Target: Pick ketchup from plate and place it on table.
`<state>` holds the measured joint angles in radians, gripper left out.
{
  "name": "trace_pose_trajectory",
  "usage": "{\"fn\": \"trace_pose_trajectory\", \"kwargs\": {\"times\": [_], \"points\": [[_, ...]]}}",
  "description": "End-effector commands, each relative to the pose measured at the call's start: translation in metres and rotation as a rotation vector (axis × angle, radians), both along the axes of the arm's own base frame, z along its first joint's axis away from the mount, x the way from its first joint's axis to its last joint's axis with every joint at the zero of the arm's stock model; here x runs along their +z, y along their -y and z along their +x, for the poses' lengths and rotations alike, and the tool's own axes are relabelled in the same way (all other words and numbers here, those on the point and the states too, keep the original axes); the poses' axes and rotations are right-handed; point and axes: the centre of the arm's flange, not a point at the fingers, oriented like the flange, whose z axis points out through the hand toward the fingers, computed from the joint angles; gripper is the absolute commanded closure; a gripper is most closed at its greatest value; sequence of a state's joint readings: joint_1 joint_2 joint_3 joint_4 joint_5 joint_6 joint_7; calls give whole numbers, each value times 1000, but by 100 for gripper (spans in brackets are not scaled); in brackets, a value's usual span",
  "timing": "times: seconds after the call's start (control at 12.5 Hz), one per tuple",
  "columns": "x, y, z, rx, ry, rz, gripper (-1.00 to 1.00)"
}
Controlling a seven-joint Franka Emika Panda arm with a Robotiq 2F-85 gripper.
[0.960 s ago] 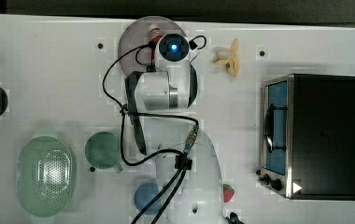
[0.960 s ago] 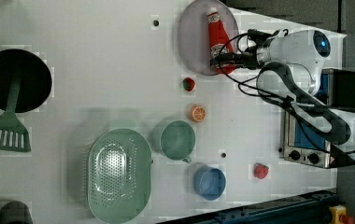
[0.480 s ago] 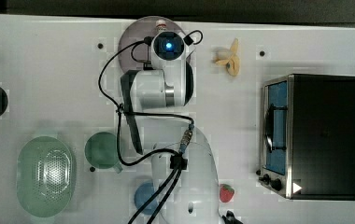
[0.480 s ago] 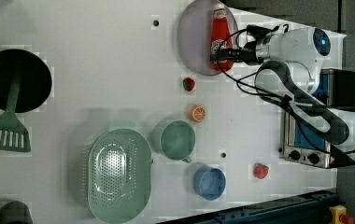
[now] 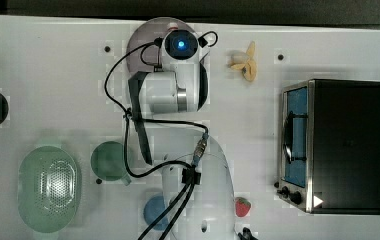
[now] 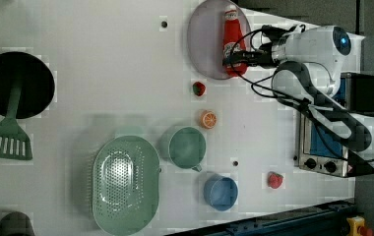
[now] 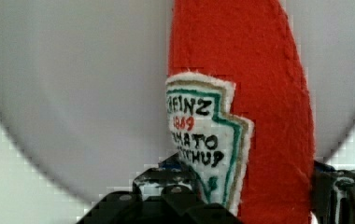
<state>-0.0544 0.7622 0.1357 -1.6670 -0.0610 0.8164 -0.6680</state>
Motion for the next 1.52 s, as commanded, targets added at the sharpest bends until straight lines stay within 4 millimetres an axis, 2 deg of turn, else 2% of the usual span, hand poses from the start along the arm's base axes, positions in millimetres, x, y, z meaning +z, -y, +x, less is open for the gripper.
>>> {"fn": "trace_pose_trajectory", "kwargs": {"times": [0.08, 0.24, 0.48, 0.64, 0.8, 0.96, 1.12, 1.36, 1.52], "points": [[126, 17, 32, -24, 115, 2, -27], [163, 27, 28, -73, 89, 1, -26], [215, 50, 12, -192, 37, 43, -27], [249, 65, -4, -229, 19, 33, -26], [268, 75, -29, -246, -24, 16, -27], [272, 80, -58, -294, -58, -1, -26], [264, 81, -85, -356, -76, -17, -27], [234, 82, -119, -394, -66, -28, -26], [202, 81, -136, -399, -50, -30, -27]]}}
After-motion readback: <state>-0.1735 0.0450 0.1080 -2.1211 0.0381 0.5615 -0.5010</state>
